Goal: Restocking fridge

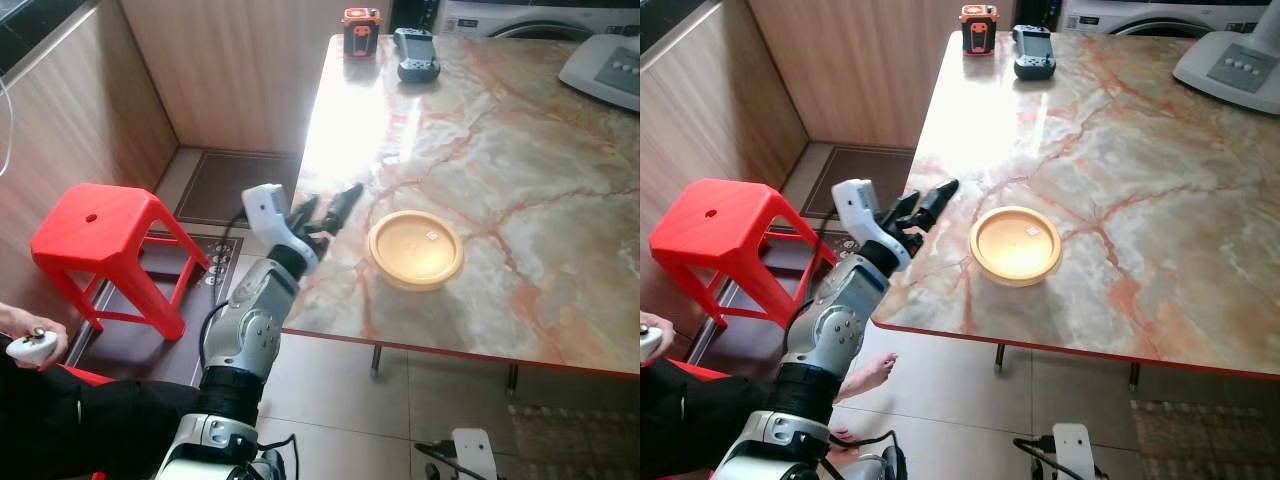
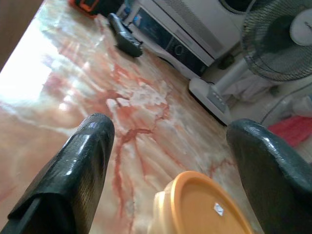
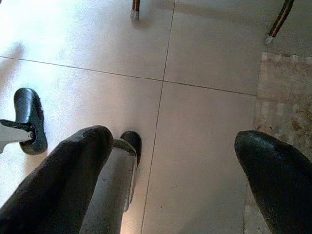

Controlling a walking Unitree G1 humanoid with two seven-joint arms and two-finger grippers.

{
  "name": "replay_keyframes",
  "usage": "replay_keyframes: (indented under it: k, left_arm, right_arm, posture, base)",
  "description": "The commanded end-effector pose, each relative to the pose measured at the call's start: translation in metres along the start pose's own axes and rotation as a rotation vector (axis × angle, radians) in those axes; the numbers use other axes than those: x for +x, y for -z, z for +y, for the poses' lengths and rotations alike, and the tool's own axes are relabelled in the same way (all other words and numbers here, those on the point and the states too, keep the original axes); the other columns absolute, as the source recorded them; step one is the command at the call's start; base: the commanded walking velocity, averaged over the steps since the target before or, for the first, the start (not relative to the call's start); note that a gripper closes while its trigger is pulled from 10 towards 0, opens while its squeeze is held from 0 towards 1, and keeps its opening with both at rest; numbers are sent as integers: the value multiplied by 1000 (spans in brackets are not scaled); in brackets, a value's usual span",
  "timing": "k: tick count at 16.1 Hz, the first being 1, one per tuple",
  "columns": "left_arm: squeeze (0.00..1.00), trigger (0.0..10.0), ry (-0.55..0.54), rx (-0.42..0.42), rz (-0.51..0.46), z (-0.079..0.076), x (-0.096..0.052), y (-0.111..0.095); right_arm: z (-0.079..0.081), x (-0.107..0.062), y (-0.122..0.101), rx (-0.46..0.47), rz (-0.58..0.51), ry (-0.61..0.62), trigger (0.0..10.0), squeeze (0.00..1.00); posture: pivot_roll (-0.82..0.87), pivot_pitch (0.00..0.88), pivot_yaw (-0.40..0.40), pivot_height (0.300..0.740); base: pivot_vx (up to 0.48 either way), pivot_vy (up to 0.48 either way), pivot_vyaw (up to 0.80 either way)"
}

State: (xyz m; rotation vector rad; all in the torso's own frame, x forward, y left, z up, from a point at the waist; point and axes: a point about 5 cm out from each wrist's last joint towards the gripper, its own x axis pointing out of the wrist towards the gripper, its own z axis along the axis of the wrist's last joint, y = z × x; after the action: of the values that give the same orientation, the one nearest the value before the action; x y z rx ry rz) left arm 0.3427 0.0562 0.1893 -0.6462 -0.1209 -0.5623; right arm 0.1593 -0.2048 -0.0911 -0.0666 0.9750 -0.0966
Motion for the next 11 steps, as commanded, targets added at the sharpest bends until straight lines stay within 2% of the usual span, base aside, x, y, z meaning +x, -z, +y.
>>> replay_keyframes:
  k: [1, 2, 4, 5, 6, 8, 11]
  left_arm:
    - [0, 10000, 4, 15, 24, -1, 2, 4]
    - [0, 10000, -24, -36, 25, 4, 3, 5]
    - [0, 10000, -27, -40, 55, 7, 3, 10]
    - [0, 10000, -10, -90, 68, 6, 4, 11]
    - [1000, 10000, 1, -113, 82, 5, 5, 13]
    - [1000, 10000, 14, -87, 117, 5, 7, 17]
    - [1000, 10000, 25, -89, 142, 4, 19, 17]
  right_arm:
    - [1, -1, 7, 18, 20, 3, 10000, 0]
    - [0, -1, 7, 20, 19, 4, 10000, 0]
    - [-1, -1, 6, 18, 19, 5, 10000, 0]
    - [-2, -1, 5, 17, 19, 5, 10000, 0]
    - [-2, -1, 5, 18, 18, 5, 10000, 0]
    - [-2, -1, 4, 18, 17, 6, 10000, 0]
    - [-2, -1, 6, 15, 21, 7, 10000, 0]
  posture:
    - [-73, 162, 36, 740]
    - [-75, 162, 37, 740]
    - [-65, 163, 35, 740]
    - [-69, 163, 37, 740]
    - [-70, 163, 38, 740]
    - [-72, 160, 40, 740]
    - [-80, 148, 44, 740]
  base:
    - [0, 0, 0]
    - [0, 0, 0]
    - [0, 0, 0]
    - [0, 0, 0]
    - [0, 0, 0]
    - [0, 0, 0]
    - [0, 0, 0]
